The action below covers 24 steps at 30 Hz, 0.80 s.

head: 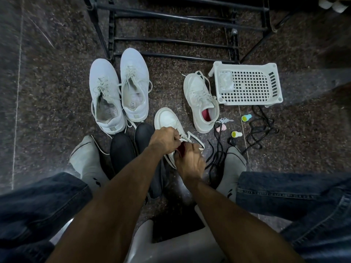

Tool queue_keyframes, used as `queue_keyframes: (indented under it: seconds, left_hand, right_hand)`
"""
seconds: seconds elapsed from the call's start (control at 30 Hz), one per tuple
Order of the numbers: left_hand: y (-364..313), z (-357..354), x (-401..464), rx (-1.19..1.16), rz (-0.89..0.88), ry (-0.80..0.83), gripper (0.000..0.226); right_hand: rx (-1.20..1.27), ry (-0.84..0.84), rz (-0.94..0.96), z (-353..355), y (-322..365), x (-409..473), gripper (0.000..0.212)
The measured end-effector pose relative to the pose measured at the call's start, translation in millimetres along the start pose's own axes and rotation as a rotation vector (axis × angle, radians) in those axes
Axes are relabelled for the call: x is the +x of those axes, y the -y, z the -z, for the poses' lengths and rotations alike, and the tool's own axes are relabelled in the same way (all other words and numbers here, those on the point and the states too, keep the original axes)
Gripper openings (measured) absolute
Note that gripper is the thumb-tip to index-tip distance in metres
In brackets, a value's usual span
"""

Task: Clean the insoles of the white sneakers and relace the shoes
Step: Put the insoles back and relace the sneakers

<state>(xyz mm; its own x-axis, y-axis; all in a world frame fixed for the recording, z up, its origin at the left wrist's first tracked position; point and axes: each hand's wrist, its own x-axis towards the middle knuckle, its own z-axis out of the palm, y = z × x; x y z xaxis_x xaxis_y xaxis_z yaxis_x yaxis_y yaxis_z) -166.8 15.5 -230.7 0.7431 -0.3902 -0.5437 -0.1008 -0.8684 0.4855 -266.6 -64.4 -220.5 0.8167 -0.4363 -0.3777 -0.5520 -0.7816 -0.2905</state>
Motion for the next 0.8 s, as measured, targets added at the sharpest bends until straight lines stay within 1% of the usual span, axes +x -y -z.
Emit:
queue_keyframes:
  seconds: [0.13, 0.23, 0.3, 0.4, 0.47, 0.63, 0.73, 0.8]
  left_hand:
    - [0.6, -0.2, 0.0, -0.002, -0.005, 0.001, 0.010]
    - [-0.5, 1.3, -0.6, -0.015, 0.007, 0.004, 0.010]
    - [-0.7, 1.7, -0.9, -0.026, 0.008, 0.007, 0.010]
    - [-0.1, 2.4, -1.9, -0.039, 0.011, 0.007, 0.010]
    - [-0.6, 1.9, -2.7, -0.051, 0.014, 0.002, 0.010]
    - [0.5, 0.8, -1.9, -0.057, 0.030, -0.002, 0.009]
    - [0.4, -1.4, -0.7, -0.052, 0.029, 0.001, 0.009]
    - [0.7, -2.2, 0.6, -0.054, 0.030, -0.005, 0.009]
  right_hand:
    - [0.002, -0.001, 0.020, -2.6, -1.3, 0.7, 0.037]
    - [0.152, 0.018, -0.009, -0.6, -10.7, -4.1, 0.038]
    - [0.293, 0.007, -0.132, 6.1, -17.5, -6.6, 0.038]
    - [0.525, -0.013, -0.397, 14.3, -20.5, -2.6, 0.037]
    - [0.621, -0.033, -0.503, 15.0, -16.6, 3.1, 0.035]
    - [0.730, -0.062, -0.633, -1.9, 7.0, 14.3, 0.026]
    - [0.790, -0.084, -0.671, -6.5, 14.7, 18.7, 0.018]
    - [0.780, -0.062, -0.670, -4.8, 14.1, 19.2, 0.019]
